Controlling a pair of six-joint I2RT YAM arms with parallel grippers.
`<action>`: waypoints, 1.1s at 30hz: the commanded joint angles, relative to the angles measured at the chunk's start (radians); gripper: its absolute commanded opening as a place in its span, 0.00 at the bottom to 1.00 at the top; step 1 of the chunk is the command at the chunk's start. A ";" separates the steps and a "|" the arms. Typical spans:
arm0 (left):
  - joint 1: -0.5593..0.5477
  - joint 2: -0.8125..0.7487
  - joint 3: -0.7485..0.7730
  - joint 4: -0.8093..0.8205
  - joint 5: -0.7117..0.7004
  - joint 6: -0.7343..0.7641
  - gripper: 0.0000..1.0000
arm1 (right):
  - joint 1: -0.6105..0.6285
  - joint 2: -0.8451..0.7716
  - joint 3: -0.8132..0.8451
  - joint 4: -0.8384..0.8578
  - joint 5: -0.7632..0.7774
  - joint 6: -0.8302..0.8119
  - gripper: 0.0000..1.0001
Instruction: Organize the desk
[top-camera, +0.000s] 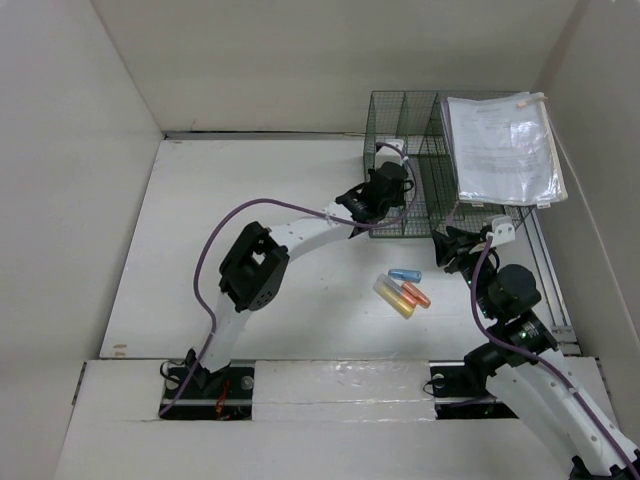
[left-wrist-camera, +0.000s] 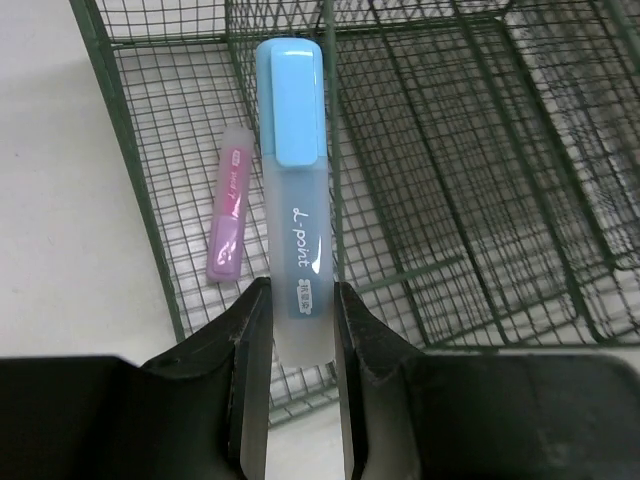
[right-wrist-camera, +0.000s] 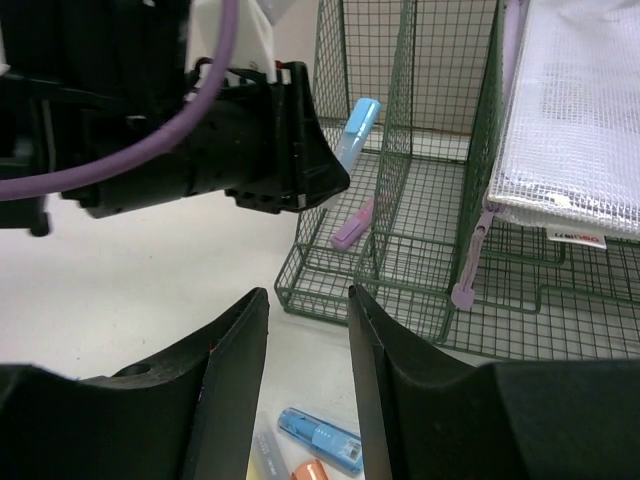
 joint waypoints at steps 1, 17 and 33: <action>0.022 0.030 0.106 -0.032 -0.012 0.001 0.14 | -0.005 -0.013 0.008 0.056 -0.014 0.010 0.43; -0.034 -0.277 -0.330 0.177 0.042 0.061 0.39 | -0.005 -0.009 0.008 0.056 -0.009 0.010 0.43; -0.350 -0.462 -0.703 0.092 0.061 -0.171 0.47 | -0.005 0.010 0.008 0.055 0.021 0.009 0.01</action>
